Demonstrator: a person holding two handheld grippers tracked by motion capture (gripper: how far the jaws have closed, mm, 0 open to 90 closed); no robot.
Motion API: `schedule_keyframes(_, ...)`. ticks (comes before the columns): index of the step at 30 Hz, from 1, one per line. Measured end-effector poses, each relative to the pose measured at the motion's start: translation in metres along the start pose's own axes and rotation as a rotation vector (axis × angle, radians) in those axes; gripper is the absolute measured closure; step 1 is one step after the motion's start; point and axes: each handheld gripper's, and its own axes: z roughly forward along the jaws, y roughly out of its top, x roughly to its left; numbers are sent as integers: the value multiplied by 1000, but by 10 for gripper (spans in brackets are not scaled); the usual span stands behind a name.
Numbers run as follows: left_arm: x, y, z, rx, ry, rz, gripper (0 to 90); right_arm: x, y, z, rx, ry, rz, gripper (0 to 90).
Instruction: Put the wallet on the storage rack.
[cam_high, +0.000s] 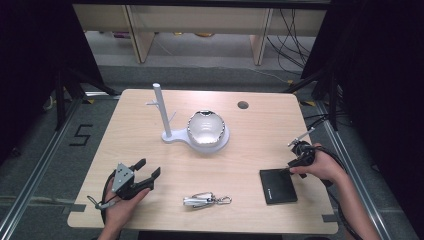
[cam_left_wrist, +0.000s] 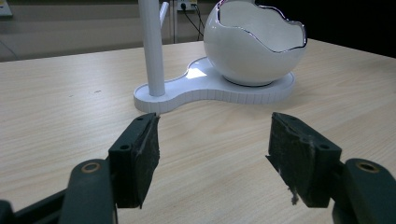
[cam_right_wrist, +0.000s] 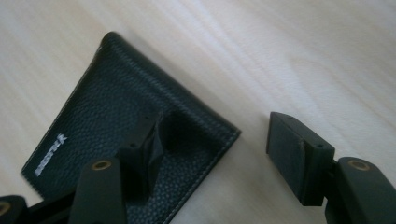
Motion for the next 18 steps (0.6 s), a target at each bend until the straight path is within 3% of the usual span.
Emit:
schedule_keyframes(1, 0, 0, 0, -2, -4, -1, 331, 2, 2, 2, 41, 13, 3, 368)
schedule_keyframes(2, 1, 0, 0, 0, -5, 2, 331, 1, 3, 4, 32, 32, -23, 364)
schedule_keyframes(4, 1, 0, -1, 1, -5, 3, 331, 1, 6, 7, 66, 40, -11, 358)
schedule_keyframes(8, 1, 0, -1, 2, -2, 0, 331, 1, 12, 9, 82, 46, -37, 371)
schedule_keyframes(11, 1, 0, -1, 2, -2, 1, 331, 5, 16, 10, 109, 55, -21, 369)
schedule_keyframes(12, 1, 0, -1, 2, -2, 1, 331, 5, 16, 10, 109, 55, -21, 369)
schedule_keyframes(13, 1, 0, -1, 1, -4, 3, 331, 3, 17, 10, 125, 35, -58, 364)
schedule_keyframes(18, 0, 0, -2, 9, 1, -3, 331, 3, 20, 11, 149, 36, -68, 364)
